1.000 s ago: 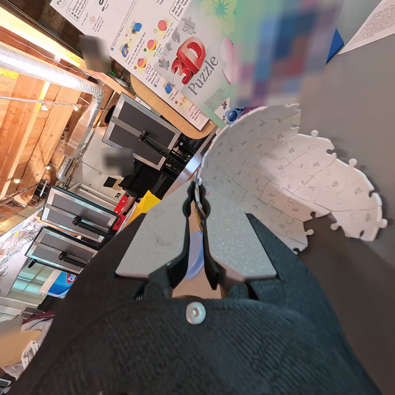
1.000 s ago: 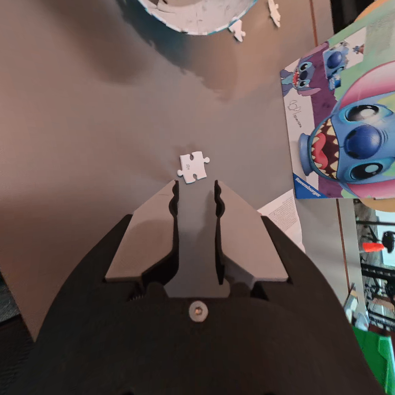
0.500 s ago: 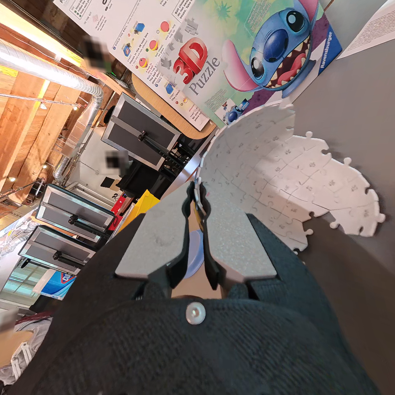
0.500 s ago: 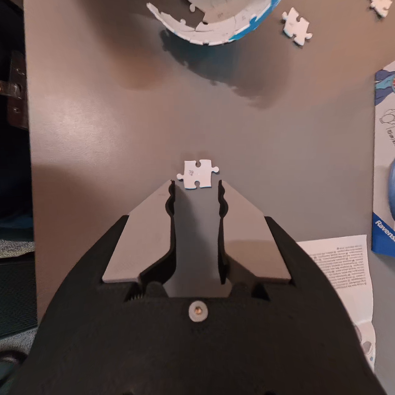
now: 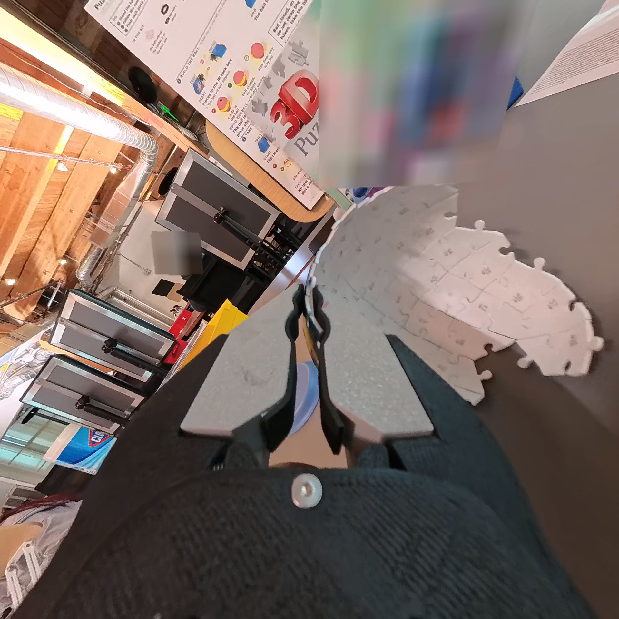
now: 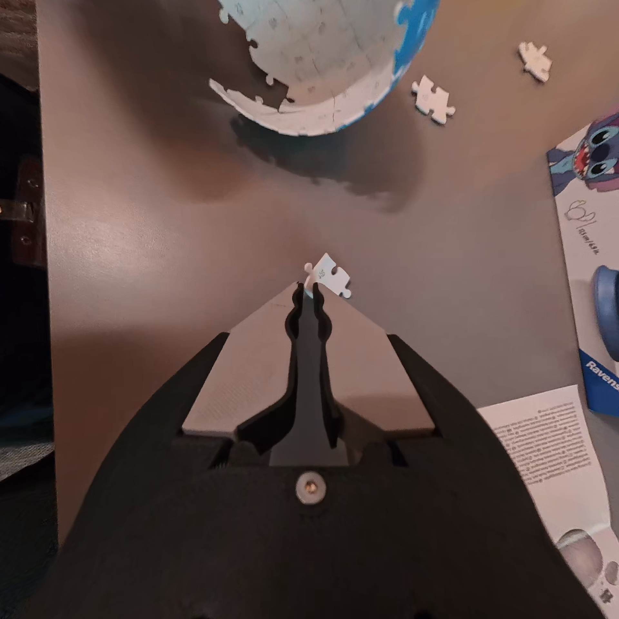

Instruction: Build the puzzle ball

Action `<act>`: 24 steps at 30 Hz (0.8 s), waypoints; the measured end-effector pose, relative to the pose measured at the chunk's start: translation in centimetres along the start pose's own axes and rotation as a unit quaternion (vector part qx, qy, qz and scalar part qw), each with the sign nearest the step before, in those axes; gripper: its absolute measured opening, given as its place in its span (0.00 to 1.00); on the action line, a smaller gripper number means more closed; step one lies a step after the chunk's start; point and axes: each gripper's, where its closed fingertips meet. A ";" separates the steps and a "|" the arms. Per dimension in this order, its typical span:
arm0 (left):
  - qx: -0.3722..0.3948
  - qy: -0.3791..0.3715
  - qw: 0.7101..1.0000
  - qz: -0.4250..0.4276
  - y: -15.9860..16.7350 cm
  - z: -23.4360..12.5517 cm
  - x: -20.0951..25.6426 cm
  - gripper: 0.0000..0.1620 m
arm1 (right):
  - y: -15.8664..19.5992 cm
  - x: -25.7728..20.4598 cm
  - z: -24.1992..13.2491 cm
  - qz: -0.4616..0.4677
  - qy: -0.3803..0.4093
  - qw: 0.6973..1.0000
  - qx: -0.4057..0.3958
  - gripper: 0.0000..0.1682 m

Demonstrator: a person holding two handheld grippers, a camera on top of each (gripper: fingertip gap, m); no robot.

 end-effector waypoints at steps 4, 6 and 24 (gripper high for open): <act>0.001 -0.001 1.000 0.001 -0.1 -0.2 0.0 0.02 | -1.7 0.0 -0.3 -0.018 0.048 0.999 0.015 0.00; 0.003 -0.001 1.000 0.003 -0.2 -0.4 0.1 0.01 | -3.3 -0.2 -0.7 -0.029 0.070 0.996 0.035 0.00; 0.011 -0.014 1.000 0.015 -0.3 -1.0 0.2 0.01 | -13.0 -1.6 4.8 -0.226 0.205 0.952 -0.010 0.00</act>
Point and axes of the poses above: each gripper's, where its closed fingertips meet, z out along the fingers, y out of its underside, x = y × z across the jaws, and after that the axes turned 15 degrees about -z, right-handed
